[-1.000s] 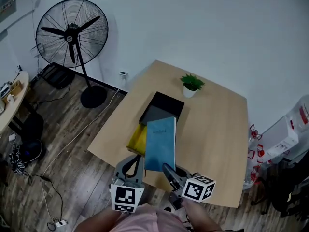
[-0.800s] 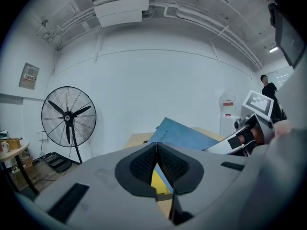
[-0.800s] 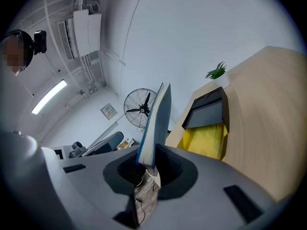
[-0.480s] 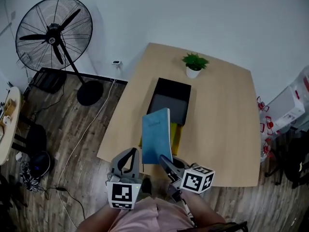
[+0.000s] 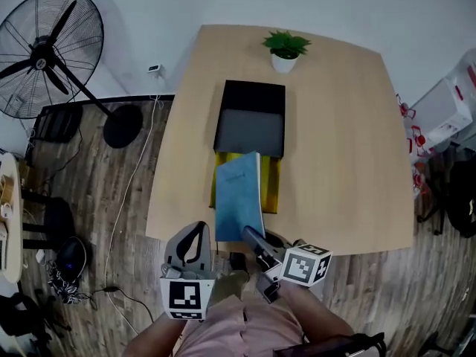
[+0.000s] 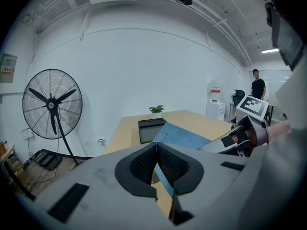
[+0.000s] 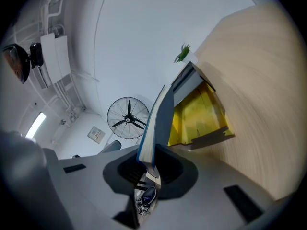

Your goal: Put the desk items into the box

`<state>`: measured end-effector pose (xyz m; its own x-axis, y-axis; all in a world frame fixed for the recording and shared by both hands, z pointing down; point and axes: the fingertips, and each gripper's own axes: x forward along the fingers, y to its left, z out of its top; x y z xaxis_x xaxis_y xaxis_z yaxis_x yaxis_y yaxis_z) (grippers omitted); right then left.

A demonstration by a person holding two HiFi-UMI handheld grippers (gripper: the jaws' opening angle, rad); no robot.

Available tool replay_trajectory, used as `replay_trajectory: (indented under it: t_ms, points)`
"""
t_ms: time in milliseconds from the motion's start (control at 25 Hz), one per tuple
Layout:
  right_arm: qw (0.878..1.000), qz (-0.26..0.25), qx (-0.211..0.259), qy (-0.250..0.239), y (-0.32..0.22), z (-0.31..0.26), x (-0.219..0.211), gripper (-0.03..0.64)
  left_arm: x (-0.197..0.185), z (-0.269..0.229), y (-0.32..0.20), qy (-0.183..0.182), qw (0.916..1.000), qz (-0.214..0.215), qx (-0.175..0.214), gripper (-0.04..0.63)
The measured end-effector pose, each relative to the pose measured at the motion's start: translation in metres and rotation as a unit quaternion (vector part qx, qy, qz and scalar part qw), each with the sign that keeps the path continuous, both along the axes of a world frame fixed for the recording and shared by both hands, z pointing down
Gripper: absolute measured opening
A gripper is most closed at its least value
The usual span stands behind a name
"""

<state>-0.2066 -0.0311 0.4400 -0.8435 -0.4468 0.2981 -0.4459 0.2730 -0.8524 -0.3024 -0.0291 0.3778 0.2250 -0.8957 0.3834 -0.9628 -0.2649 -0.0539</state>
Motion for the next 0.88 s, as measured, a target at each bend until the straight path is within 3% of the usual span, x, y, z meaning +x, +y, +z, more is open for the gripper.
replay_trajectory:
  t_ms: [360,520,760,880]
  points:
    - [0.986,0.079,-0.098,-0.105,-0.005,0.017,0.007,0.057,0.008,0.010,-0.006,0.007,0.9996,0.027,-0.009,0.012]
    - [0.977,0.107,-0.144,-0.112,-0.003,0.032,0.010,0.061,0.010,0.010,-0.011,0.011,0.9993,0.034,-0.008,0.012]
    - [0.980,0.103,-0.146,-0.091,0.001,0.054,0.007,0.106,0.016,0.022,-0.012,0.014,0.9987,0.044,-0.019,0.012]
    - [0.985,0.087,-0.115,-0.098,0.000,0.049,0.003,0.158,0.018,0.025,-0.010,0.015,0.9985,0.048,-0.022,0.012]
